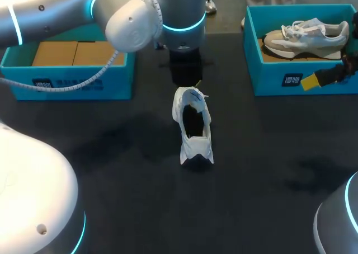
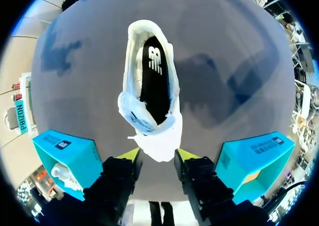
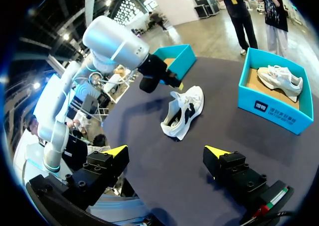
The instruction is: Take the shoe out of the shoebox, open the shoe tongue, remove and reinsert the insole, then place the shoe into the shoebox
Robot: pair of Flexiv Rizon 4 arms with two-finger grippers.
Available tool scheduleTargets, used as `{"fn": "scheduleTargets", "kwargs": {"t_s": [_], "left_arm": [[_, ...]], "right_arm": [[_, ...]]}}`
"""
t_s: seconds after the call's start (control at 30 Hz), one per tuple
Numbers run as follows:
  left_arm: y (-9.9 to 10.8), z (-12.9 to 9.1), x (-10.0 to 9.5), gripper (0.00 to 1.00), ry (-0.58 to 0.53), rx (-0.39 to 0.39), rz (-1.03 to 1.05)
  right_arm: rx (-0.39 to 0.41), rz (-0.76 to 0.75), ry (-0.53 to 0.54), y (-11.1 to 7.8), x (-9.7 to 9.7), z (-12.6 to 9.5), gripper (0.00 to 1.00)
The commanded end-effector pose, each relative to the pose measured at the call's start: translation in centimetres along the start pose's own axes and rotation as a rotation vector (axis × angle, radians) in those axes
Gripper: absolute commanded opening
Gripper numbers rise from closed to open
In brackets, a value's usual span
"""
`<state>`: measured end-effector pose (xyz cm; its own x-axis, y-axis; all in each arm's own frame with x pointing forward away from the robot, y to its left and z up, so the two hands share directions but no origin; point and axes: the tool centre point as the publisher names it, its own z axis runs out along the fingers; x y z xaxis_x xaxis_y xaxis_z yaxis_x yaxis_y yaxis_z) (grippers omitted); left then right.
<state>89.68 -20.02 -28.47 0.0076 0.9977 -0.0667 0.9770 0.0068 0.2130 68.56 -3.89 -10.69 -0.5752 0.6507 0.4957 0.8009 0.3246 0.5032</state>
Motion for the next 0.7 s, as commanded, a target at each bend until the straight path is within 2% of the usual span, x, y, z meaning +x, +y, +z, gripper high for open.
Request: {"fn": "scheduleTargets", "kwargs": {"t_s": [0.03, 0.27, 0.33, 0.53, 0.7], "left_arm": [[0.2, 0.9, -0.6, 0.42, 0.011, 0.011, 0.005], [-0.4, 1.3, -0.5, 0.39, 0.018, 0.025, 0.024], [-0.5, 1.3, -0.4, 0.32, 0.019, 0.027, 0.026], [-1.8, 1.8, -0.2, 0.27, 0.031, 0.047, 0.039], [-2.9, 2.4, 0.1, 0.27, 0.034, 0.063, 0.047]], "right_arm": [[0.005, 0.001, 0.0, 0.2, -0.1, 0.1, 1.0], [0.005, 0.001, 0.0, 0.2, -0.1, 0.1, 1.0], [0.005, 0.001, 0.0, 0.2, -0.1, 0.1, 1.0], [0.005, 0.001, 0.0, 0.2, -0.1, 0.1, 1.0], [0.005, 0.001, 0.0, 0.2, -0.1, 0.1, 1.0]]}}
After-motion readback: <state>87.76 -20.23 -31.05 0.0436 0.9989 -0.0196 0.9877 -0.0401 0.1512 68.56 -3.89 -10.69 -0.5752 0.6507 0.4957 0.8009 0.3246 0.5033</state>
